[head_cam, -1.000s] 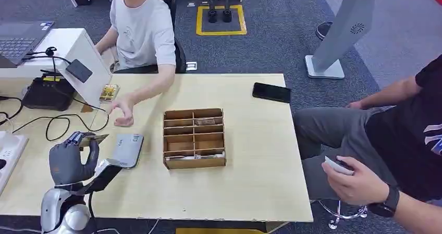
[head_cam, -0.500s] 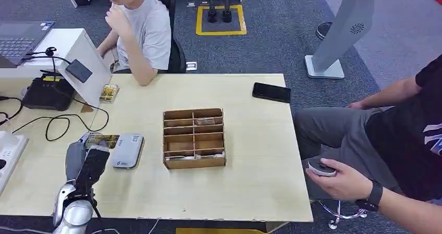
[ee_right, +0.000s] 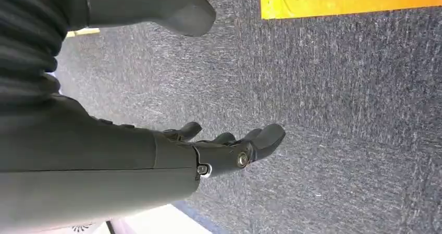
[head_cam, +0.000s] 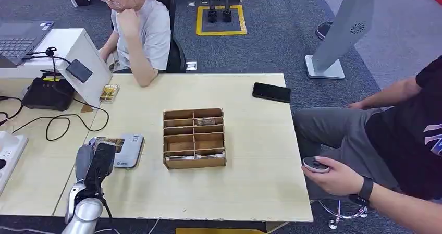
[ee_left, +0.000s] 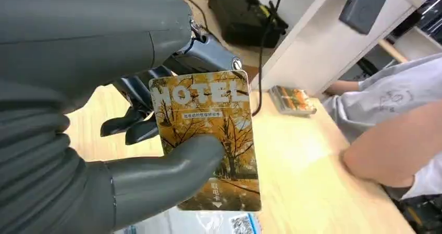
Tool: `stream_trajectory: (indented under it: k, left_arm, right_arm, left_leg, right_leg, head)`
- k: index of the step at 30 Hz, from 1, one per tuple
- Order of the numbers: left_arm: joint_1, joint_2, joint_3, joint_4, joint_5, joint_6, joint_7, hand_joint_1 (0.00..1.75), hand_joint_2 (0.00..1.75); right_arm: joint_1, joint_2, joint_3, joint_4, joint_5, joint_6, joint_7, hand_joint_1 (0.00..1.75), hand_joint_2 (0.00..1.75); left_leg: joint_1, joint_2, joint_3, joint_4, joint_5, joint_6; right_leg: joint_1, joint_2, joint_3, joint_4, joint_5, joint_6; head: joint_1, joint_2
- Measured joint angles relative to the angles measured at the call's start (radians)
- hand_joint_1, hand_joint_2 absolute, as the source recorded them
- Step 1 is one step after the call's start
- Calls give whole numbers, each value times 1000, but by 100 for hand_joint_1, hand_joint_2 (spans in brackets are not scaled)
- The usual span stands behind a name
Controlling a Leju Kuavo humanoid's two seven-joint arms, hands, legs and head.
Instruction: Pass the card to the sensor for recognition and then transmit it.
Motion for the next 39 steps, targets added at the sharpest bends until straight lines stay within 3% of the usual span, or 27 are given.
stream_trajectory:
  k: [19, 27, 39]
  left_arm:
    - [-32, -78, 0, 114, -1, 13, -2, 175, 175]
    - [-84, -100, -4, 205, -44, 101, -3, 175, 175]
    - [-157, -100, -4, 333, -52, 164, -21, 175, 175]
  right_arm:
    - [0, 0, 0, 0, 12, 0, 0, 0, 175]
    - [-3, 3, 0, -1, 27, 0, 13, 0, 175]
    - [-8, 7, 0, -1, 45, 0, 21, 0, 175]
  left_leg:
    - [0, 0, 0, 0, 0, 0]
    - [0, 0, 0, 0, 0, 0]
    - [0, 0, 0, 0, 0, 0]
  right_leg:
    - [0, 0, 0, 0, 0, 0]
    - [0, 0, 0, 0, 0, 0]
    - [0, 0, 0, 0, 0, 0]
  head:
    - [0, 0]
    - [0, 0]
    - [0, 0]
